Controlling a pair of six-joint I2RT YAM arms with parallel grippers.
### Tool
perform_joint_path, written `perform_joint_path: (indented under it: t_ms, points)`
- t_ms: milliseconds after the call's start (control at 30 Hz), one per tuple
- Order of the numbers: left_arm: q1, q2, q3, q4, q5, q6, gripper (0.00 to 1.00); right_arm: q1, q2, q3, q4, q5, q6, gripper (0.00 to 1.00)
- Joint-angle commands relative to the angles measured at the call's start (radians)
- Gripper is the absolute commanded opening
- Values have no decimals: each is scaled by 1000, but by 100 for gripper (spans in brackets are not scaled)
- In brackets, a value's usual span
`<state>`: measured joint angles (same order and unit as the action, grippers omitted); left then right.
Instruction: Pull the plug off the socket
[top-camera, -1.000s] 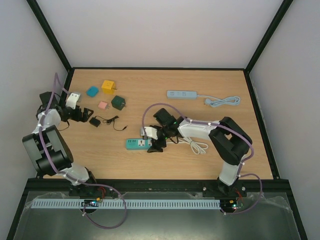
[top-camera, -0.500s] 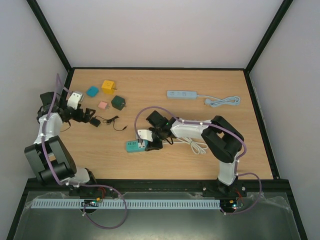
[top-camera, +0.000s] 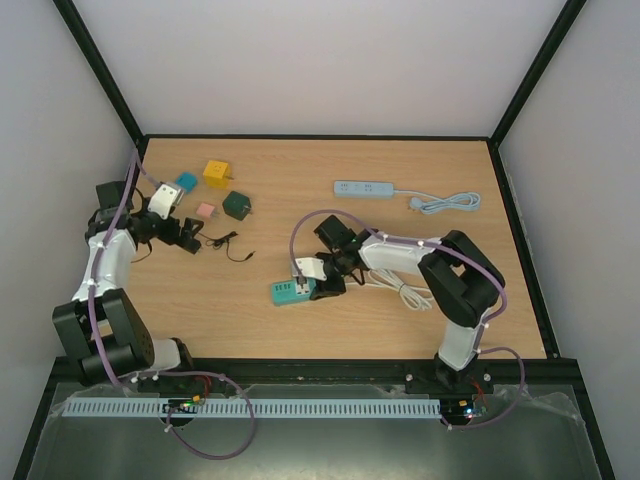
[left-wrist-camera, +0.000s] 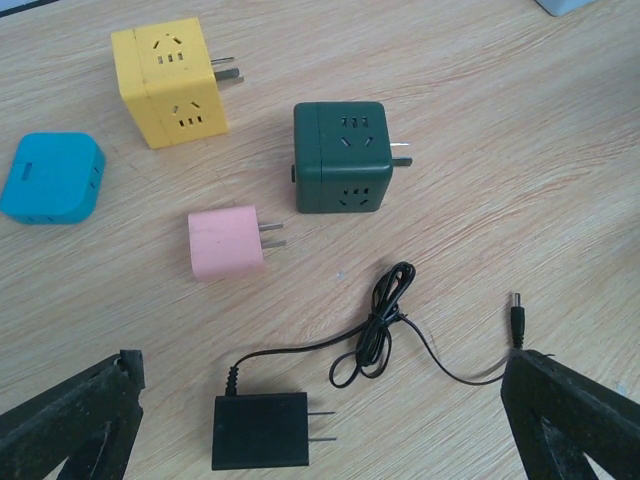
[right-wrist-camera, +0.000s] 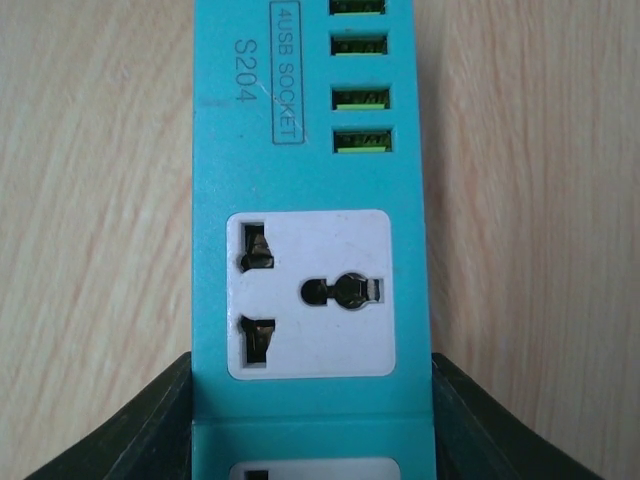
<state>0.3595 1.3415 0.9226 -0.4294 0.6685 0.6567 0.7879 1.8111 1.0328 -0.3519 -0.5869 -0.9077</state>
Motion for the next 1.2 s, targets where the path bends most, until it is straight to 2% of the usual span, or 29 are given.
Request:
perform_joint_path:
  t_ms: [0, 200, 833, 1167]
  points:
    - [-17, -37, -13, -11, -12, -20, 99, -54, -12, -23, -144, 56, -109, 38]
    - [-35, -57, -10, -15, -26, -28, 99, -154, 8, -4, -211, 73, -185, 37]
    - [-63, -74, -20, -25, -41, -30, 99, -456, 28, -22, -271, 126, -311, 37]
    - [-81, -76, -23, -29, -44, -32, 99, -484, -2, -27, -270, 121, -301, 39]
